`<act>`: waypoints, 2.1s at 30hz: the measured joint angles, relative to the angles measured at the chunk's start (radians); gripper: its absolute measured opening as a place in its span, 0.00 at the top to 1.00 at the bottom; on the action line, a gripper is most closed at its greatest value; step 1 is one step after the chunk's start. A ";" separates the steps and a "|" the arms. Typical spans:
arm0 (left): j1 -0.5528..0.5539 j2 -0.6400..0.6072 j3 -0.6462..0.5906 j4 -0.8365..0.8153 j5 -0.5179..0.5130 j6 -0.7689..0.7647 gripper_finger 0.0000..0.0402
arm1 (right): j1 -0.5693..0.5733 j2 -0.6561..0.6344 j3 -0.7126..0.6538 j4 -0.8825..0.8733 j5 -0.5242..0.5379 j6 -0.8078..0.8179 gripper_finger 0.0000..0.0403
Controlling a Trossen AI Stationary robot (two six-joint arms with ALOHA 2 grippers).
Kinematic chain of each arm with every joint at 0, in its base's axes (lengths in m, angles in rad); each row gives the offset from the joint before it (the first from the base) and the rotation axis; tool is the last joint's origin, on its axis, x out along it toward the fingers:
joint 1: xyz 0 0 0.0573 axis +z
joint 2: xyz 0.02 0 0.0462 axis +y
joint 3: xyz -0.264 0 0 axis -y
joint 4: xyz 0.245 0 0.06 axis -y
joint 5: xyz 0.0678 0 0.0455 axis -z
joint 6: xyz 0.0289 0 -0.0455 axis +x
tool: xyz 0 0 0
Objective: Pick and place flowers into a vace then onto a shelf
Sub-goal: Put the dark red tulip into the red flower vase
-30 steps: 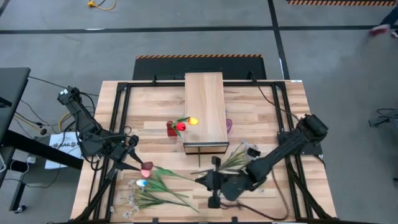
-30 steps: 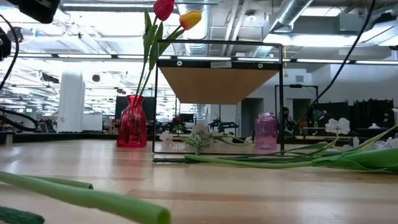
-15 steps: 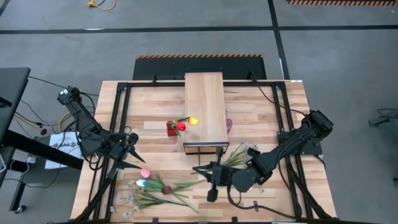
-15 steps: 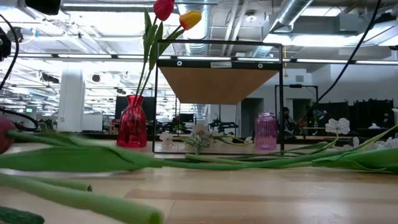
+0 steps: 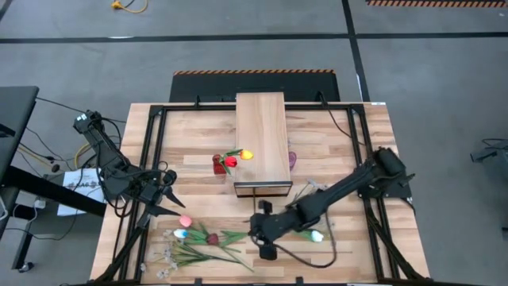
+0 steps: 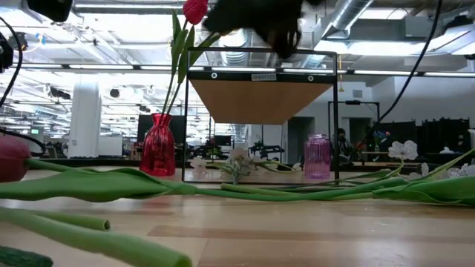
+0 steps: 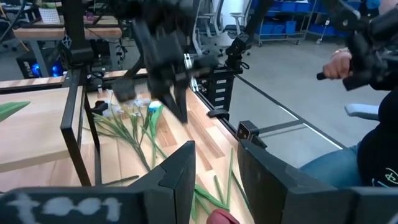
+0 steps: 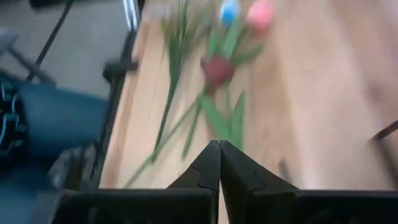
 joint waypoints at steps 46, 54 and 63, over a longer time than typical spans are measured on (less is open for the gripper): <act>0.000 0.000 0.000 -0.023 0.013 -0.005 0.73 | 0.120 -0.052 -0.003 0.025 0.266 -0.113 1.00; 0.008 0.029 -0.001 0.167 -0.062 0.220 0.71 | 0.065 -0.114 -0.001 0.387 0.338 -0.521 1.00; 0.128 0.109 -0.001 0.499 0.007 0.410 0.63 | -0.123 -0.118 0.014 0.665 0.086 -0.659 1.00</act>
